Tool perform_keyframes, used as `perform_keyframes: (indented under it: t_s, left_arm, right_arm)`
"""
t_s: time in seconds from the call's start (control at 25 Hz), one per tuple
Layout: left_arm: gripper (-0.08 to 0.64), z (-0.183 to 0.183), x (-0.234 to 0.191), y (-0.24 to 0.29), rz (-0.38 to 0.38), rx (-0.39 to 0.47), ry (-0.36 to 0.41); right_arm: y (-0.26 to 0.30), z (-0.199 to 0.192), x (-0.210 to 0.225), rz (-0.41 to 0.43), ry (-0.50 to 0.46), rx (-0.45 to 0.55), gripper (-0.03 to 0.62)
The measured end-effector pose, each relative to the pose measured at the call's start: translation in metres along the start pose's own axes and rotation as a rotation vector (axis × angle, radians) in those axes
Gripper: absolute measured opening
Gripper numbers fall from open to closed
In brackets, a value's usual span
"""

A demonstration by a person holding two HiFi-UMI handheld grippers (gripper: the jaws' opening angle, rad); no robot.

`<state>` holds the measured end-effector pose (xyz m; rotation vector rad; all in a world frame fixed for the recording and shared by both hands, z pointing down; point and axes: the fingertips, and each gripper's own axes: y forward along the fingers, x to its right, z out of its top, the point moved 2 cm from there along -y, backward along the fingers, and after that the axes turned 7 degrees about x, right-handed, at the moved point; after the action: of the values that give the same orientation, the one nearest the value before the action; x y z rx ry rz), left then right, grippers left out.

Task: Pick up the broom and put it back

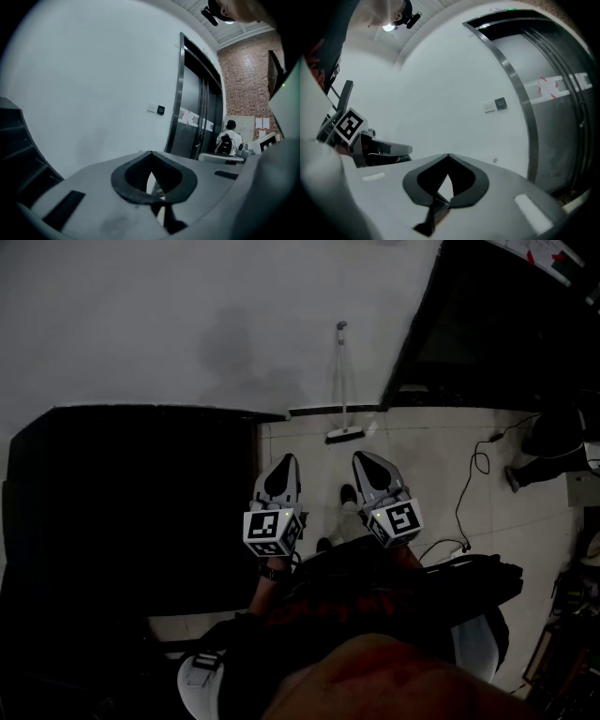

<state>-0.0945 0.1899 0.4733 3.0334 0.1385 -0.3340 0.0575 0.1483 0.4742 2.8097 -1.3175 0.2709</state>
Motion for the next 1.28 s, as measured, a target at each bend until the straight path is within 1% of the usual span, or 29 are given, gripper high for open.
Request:
perform_keyframes:
  t_s: [0.08,0.16,0.28,0.48,0.64,0.8,0.92,0.96,1.0,1.04,1.12,1.16,1.28]
  left_arm:
    - [0.005,-0.001,-0.004,0.029,0.026,-0.022,0.007]
    - [0.005,0.002,-0.005,0.063,0.033,-0.050,0.039]
    - [0.005,0.012,-0.003,0.108,0.046,-0.054,0.081]
    - [0.005,0.016,0.008,0.146,0.063,-0.068,0.107]
    - [0.005,0.020,0.001,0.169,0.078,-0.080,0.116]
    - [0.005,0.017,-0.007,0.181,0.092,-0.102,0.127]
    - [0.005,0.013,-0.019,0.187,0.091,-0.103,0.115]
    - [0.005,0.011,-0.026,0.189,0.094,-0.109,0.111]
    - [0.005,0.009,-0.034,0.189,0.102,-0.118,0.107]
    - [0.005,0.008,-0.041,0.188,0.113,-0.127,0.106]
    - [0.005,0.009,-0.049,0.188,0.127,-0.132,0.103]
    - [0.005,0.009,-0.052,0.190,0.130,-0.132,0.100]
    - [0.005,0.010,-0.065,0.192,0.139,-0.139,0.090]
  right_arm:
    - [0.024,-0.001,0.022,0.029,0.000,-0.004,0.002]
    - [0.051,0.005,0.049,0.053,-0.017,0.004,0.002]
    - [0.086,0.015,0.087,0.075,-0.024,0.015,0.002]
    - [0.111,0.008,0.127,0.104,-0.004,-0.008,0.001]
    - [0.130,0.005,0.140,0.127,0.000,-0.033,0.002]
    - [0.143,-0.005,0.144,0.137,0.032,-0.050,0.002]
    - [0.156,-0.019,0.148,0.118,0.051,-0.067,0.003]
    - [0.163,-0.027,0.148,0.114,0.062,-0.078,0.038]
    - [0.170,-0.036,0.146,0.114,0.077,-0.094,0.130]
    - [0.175,-0.047,0.144,0.115,0.090,-0.119,0.170]
    - [0.183,-0.070,0.145,0.110,0.087,-0.190,0.256]
    - [0.185,-0.081,0.149,0.101,0.077,-0.227,0.286]
    - [0.197,-0.119,0.161,0.057,0.043,-0.314,0.350]
